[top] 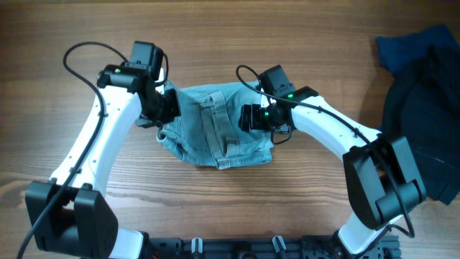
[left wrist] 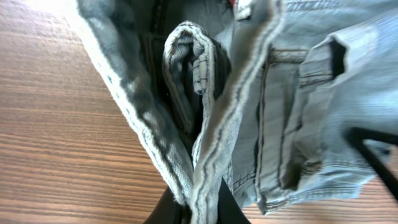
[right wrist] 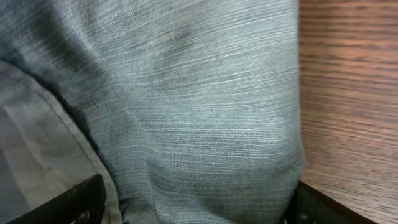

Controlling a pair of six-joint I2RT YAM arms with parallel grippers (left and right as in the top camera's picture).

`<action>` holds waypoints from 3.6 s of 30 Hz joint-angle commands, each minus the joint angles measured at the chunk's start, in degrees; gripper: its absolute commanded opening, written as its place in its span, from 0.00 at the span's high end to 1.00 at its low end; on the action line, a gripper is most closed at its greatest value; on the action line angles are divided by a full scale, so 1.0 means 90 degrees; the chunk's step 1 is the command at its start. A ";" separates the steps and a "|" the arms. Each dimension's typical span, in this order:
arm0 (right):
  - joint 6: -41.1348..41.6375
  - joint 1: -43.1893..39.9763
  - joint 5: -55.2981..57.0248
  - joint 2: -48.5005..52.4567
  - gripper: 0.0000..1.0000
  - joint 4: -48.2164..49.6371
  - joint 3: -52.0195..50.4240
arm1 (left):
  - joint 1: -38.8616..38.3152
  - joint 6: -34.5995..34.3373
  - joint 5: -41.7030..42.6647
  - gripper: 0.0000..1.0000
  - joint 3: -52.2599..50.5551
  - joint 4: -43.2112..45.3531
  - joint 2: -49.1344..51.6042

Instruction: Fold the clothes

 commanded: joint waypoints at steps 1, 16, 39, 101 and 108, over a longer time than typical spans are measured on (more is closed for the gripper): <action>0.0075 0.0182 -0.0158 0.0168 0.10 0.0015 0.0066 | -0.0109 -0.0022 -0.0024 0.96 0.0517 -0.0185 -0.0165; 0.0265 0.0529 -0.0355 0.0168 0.09 0.0034 0.0066 | -0.1426 -0.0209 -0.0010 0.94 0.0551 0.0029 -0.0163; 0.0945 0.0406 0.1627 -0.0012 0.01 -0.1137 0.0209 | -0.1962 -0.1025 0.0444 0.95 0.0551 0.0546 -0.0155; -0.0595 -0.2465 0.0335 -0.1304 0.00 -0.2846 0.0661 | -0.2973 -0.2336 -0.0670 0.96 0.0551 0.0503 -0.0126; -0.0614 -0.2465 0.0182 -0.1304 0.00 -0.2846 0.0661 | -0.3373 -0.2356 -0.0673 0.95 0.0551 0.0906 -0.0083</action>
